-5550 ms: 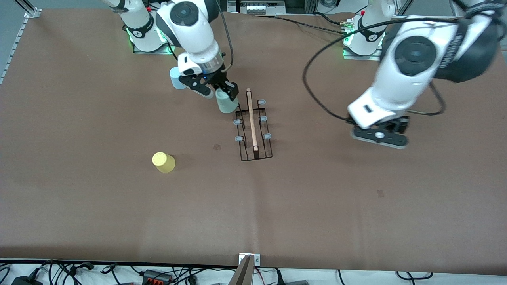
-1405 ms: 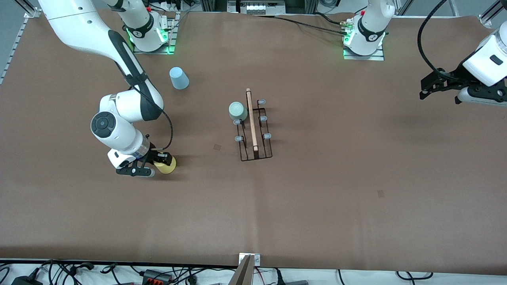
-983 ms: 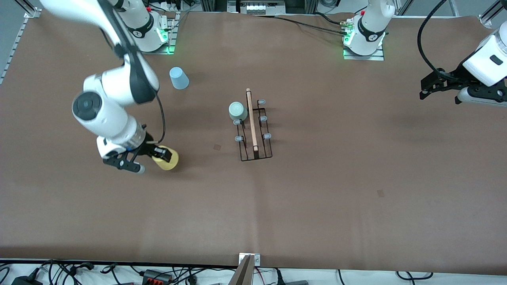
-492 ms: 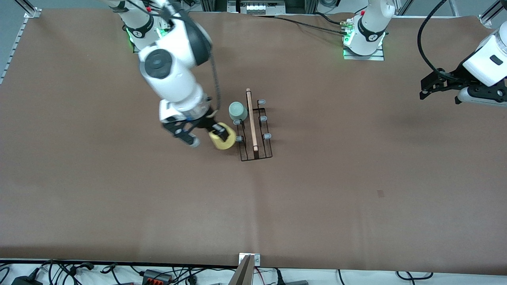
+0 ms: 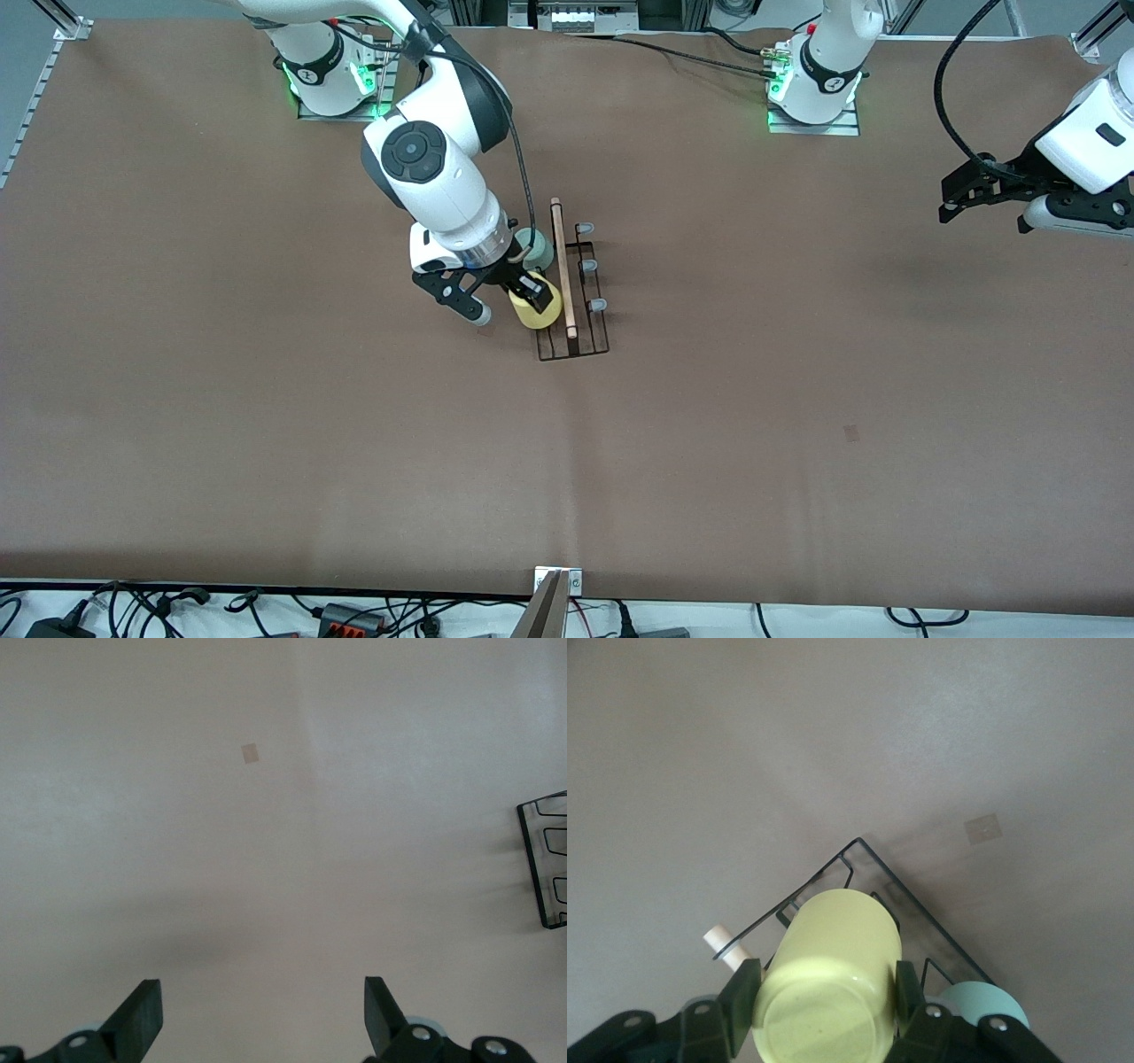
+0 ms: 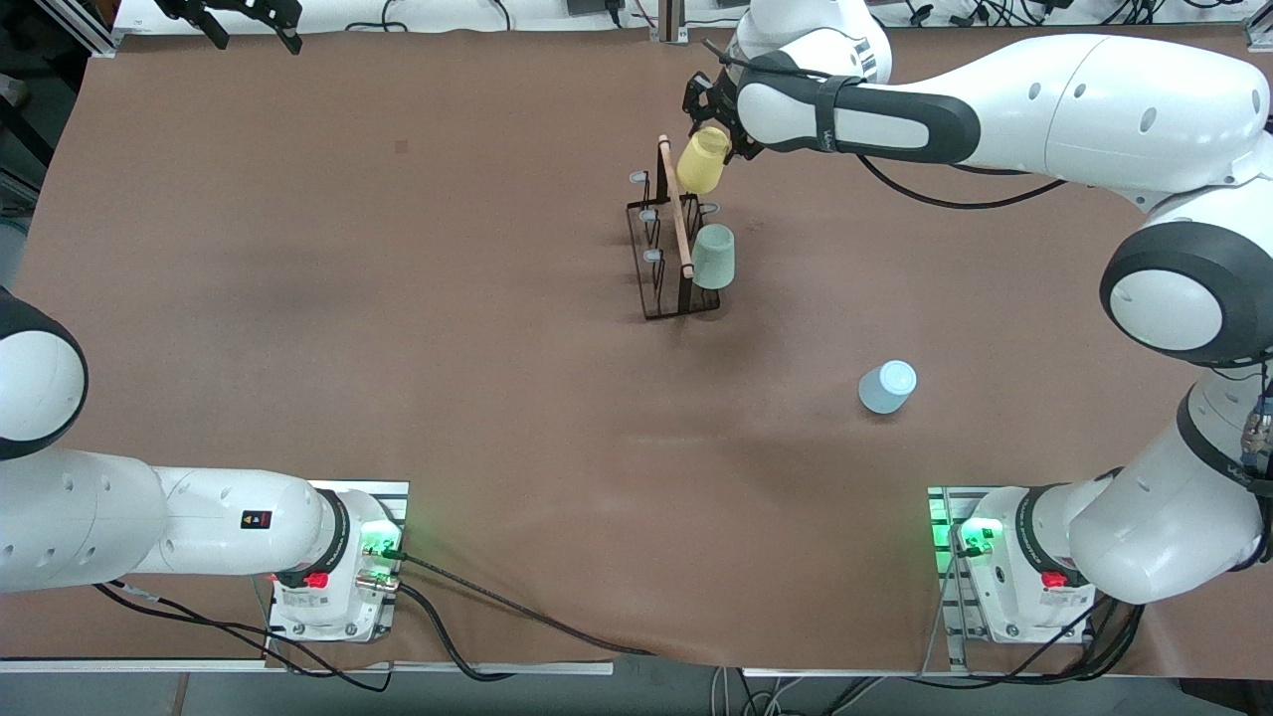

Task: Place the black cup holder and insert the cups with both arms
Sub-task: 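Carry the yellow cup to the rack with the right gripper, then lower the yellow cup onto a rack peg and open the right gripper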

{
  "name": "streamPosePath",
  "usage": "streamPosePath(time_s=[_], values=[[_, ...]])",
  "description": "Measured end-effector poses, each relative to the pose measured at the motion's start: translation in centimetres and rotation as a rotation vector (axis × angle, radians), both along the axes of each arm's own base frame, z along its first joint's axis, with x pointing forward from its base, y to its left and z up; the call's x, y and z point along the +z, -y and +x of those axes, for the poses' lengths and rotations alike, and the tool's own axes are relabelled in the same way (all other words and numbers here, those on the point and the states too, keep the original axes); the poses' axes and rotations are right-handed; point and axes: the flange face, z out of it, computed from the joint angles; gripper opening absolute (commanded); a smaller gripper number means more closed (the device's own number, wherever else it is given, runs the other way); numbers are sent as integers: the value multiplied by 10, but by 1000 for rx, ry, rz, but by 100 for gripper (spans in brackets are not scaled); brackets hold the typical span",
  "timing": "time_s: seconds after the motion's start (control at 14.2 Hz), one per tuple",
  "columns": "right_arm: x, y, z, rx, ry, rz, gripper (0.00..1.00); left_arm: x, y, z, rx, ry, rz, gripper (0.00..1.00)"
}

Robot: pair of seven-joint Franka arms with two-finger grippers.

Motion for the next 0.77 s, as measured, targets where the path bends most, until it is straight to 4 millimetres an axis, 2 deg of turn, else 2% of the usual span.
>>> streamPosePath(time_s=[0.21,0.28,0.35,0.56,0.7,0.77], values=[[-10,0,1,9,-2,-18,27,0,0,0,0,0,0,100],[-14,0,1,15,0,-29,42,0,0,0,0,0,0,100],[-18,0,1,20,1,-36,98,0,0,0,0,0,0,100],[-26,2,5,21,6,-42,100,0,0,0,0,0,0,100],[-19,12,13,16,22,-40,100,0,0,0,0,0,0,100],[-9,23,19,5,25,-46,100,0,0,0,0,0,0,100]])
